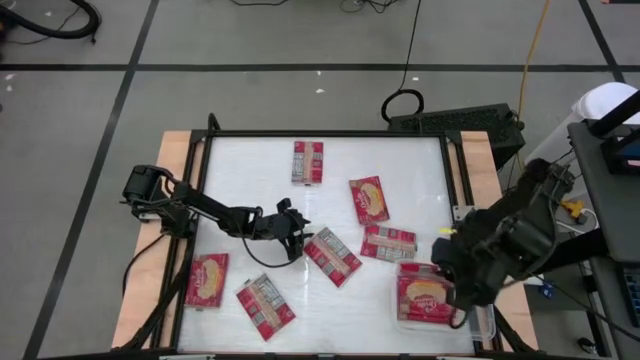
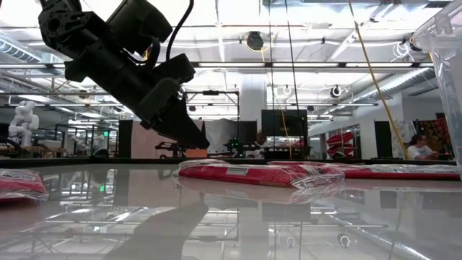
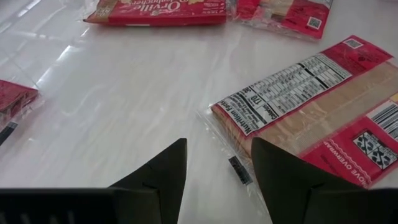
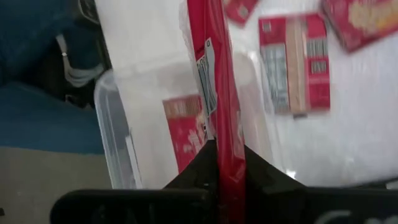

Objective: Sort popcorn bags into baskets
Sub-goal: Put the red popcorn pack into the transparent bin

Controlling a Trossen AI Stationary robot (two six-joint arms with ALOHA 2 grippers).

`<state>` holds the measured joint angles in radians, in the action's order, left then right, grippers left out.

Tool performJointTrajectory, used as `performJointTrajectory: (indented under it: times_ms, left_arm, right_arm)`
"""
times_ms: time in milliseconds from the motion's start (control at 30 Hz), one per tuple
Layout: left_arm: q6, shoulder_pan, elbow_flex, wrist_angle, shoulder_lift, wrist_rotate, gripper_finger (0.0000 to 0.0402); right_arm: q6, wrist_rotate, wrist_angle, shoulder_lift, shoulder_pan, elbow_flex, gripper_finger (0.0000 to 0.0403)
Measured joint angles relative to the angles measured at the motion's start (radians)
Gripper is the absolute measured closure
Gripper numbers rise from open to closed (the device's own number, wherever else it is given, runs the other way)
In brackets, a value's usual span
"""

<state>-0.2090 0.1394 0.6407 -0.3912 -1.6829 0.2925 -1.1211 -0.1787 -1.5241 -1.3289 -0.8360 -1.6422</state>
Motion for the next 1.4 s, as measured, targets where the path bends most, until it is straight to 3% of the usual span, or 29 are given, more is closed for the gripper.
performJointTrajectory:
  times_ms: [367, 600, 867, 1133, 1400]
  left_arm:
    - [-0.005, 0.0, 0.0, -0.001, 0.0, 0.0, 0.0218]
    - [-0.011, 0.0, 0.0, -0.001, 0.0, 0.0, 0.0218]
    - [-0.01, 0.0, 0.0, -0.002, 0.0, 0.0, 0.0217]
    - [-0.014, 0.0, 0.0, -0.002, 0.0, 0.0, 0.0217]
    - [-0.015, 0.0, 0.0, -0.003, 0.0, 0.001, 0.0217]
  right_arm:
    - [-0.097, 0.0, 0.062, -0.006, -0.078, 0.207, 0.0389]
    - [-0.09, 0.048, 0.219, -0.006, -0.078, 0.385, 0.0384]
    - [-0.006, 0.154, 0.497, -0.006, -0.078, 0.572, 0.0348]
    - [-0.097, 0.236, 0.567, 0.007, -0.078, 0.607, 0.0289]
    - [-0.217, 0.258, 0.675, 0.086, -0.071, 0.607, 0.028]
